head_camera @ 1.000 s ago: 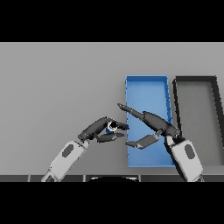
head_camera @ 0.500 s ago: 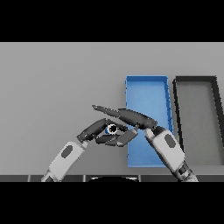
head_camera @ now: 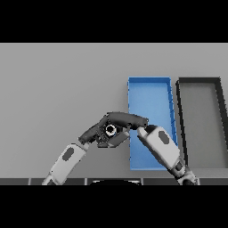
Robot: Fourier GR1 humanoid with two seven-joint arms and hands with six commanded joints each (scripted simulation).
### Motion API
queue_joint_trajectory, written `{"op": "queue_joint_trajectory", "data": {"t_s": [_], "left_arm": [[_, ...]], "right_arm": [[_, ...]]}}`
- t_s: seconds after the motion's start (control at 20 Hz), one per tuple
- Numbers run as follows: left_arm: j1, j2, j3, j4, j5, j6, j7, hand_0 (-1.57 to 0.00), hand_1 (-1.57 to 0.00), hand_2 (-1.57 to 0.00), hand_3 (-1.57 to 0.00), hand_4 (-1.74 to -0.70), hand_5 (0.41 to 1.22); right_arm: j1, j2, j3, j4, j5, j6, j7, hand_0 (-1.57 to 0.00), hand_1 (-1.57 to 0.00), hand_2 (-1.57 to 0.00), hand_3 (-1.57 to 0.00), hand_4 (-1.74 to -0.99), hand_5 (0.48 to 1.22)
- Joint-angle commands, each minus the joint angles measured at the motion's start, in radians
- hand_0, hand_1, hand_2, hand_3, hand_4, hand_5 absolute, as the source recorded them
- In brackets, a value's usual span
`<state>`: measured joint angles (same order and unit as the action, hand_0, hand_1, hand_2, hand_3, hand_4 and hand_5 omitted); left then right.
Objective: Pick up the blue pipe and place it into the blue bin.
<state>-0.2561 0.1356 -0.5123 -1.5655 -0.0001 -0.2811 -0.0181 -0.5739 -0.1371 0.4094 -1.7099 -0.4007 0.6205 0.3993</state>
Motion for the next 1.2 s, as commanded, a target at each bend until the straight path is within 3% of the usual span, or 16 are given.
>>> {"op": "queue_joint_trajectory", "data": {"t_s": [0.0, 0.05, 0.15, 0.25, 0.4, 0.45, 0.55, 0.65, 0.7, 0.75, 0.95, 1.15], "left_arm": [[-0.006, -0.019, 0.011, 0.011, 0.019, 0.004, -0.002, -1.25, -1.22, -1.12, -1.17, -1.66, 1.221], [-0.003, -0.023, 0.016, -0.003, 0.036, -0.001, -0.024, -1.31, -1.29, -1.19, -1.25, -1.67, 1.221], [0.004, -0.045, 0.018, 0.002, 0.051, -0.003, -0.037, -1.40, -1.39, -1.31, -1.36, -1.70, 1.221], [0.008, -0.031, 0.020, -0.010, 0.063, -0.004, -0.017, -1.46, -1.45, -1.37, -1.44, -1.71, 1.221], [0.012, -0.016, 0.028, -0.011, 0.091, -0.011, -0.025, -1.52, -1.51, -1.39, -1.50, -1.73, 1.221], [-0.001, -0.009, 0.023, -0.008, 0.075, -0.005, -0.052, -1.43, -1.35, -1.22, -1.33, -1.65, 1.221], [-0.017, 0.033, 0.000, -0.010, 0.017, -0.019, -0.064, -0.93, -0.87, -0.78, -0.85, -1.41, 1.221], [-0.037, 0.052, -0.019, 0.006, -0.037, -0.043, -0.087, -0.59, -0.55, -0.50, -0.55, -1.22, 1.221], [-0.041, 0.049, -0.021, 0.000, -0.055, -0.044, -0.068, -0.47, -0.44, -0.40, -0.44, -1.14, 1.187], [-0.034, 0.053, -0.020, 0.001, -0.063, -0.048, -0.084, -0.38, -0.35, -0.32, -0.35, -1.09, 1.113], [-0.038, 0.073, -0.009, 0.021, -0.084, -0.031, -0.035, -0.15, -0.14, -0.13, -0.14, -0.94, 0.785], [-0.033, 0.066, -0.016, 0.017, -0.081, -0.029, -0.009, -0.06, -0.06, -0.05, -0.06, -0.89, 0.638]], "right_arm": [[0.006, 0.007, -0.004, 0.019, -0.006, 0.003, -0.007, -1.29, -1.29, -1.30, -1.18, -1.495, 0.826], [0.016, 0.022, 0.004, 0.018, 0.001, -0.009, -0.022, -1.35, -1.34, -1.35, -1.26, -1.469, 0.905], [0.021, 0.002, 0.004, 0.008, 0.071, 0.000, -0.107, -1.43, -1.42, -1.43, -1.37, -1.441, 1.019], [0.019, -0.004, 0.011, -0.002, 0.110, 0.011, -0.127, -1.48, -1.48, -1.48, -1.44, -1.457, 1.092], [0.018, 0.010, 0.003, 0.004, 0.096, 0.001, -0.112, -1.52, -1.52, -1.53, -1.51, -1.475, 1.155], [0.026, 0.007, -0.007, -0.005, 0.079, -0.005, -0.124, -1.53, -1.53, -1.53, -1.52, -1.480, 1.168], [0.034, 0.027, -0.004, -0.006, 0.069, -0.011, -0.101, -1.55, -1.55, -1.55, -1.54, -1.487, 1.187], [0.024, 0.045, -0.009, -0.007, 0.086, 0.002, -0.053, -1.56, -1.56, -1.56, -1.55, -1.490, 1.199], [0.034, 0.046, -0.016, -0.012, 0.087, 0.020, -0.061, -1.56, -1.56, -1.56, -1.55, -1.491, 1.204], [0.041, 0.050, -0.023, -0.020, 0.084, 0.031, -0.060, -1.56, -1.56, -1.56, -1.56, -1.492, 1.207], [0.040, 0.080, -0.038, -0.026, 0.097, 0.043, -0.092, -1.57, -1.57, -1.57, -1.57, -1.496, 1.215], [0.038, 0.085, -0.049, -0.020, 0.123, 0.049, -0.093, -1.57, -1.57, -1.57, -1.57, -1.493, 1.219]]}}
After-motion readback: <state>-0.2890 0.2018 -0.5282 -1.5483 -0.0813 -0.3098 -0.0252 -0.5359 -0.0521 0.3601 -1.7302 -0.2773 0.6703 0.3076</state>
